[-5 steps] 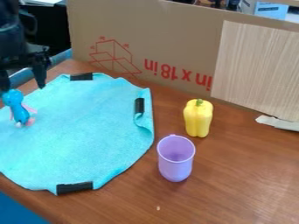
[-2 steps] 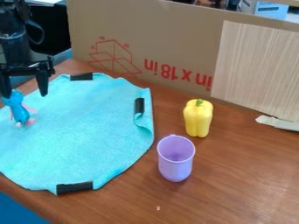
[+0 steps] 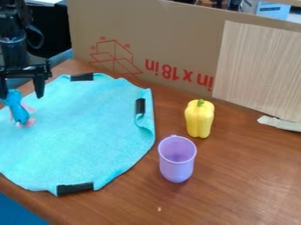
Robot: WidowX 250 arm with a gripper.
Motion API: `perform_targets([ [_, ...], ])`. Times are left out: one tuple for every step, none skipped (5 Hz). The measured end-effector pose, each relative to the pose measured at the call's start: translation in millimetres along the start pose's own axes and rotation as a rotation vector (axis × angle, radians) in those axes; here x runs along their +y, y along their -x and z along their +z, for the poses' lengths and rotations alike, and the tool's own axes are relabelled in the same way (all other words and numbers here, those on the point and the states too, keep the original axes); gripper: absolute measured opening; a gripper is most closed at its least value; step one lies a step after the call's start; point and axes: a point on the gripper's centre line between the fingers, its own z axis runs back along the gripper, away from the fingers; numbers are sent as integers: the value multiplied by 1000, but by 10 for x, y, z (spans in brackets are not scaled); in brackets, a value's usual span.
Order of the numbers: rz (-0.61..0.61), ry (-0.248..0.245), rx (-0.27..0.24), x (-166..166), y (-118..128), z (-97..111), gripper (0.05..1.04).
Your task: Move the blue figure from left to right and put it on table
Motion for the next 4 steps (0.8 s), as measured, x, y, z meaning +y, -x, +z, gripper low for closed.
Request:
perform_targets([
  [7,-22,16,18,11,-84,1001],
  [20,-52,46,49,1,-142,1001],
  [7,-44,71,69,27,-151,948],
  [13,10,57,97,-13,-174,688],
])
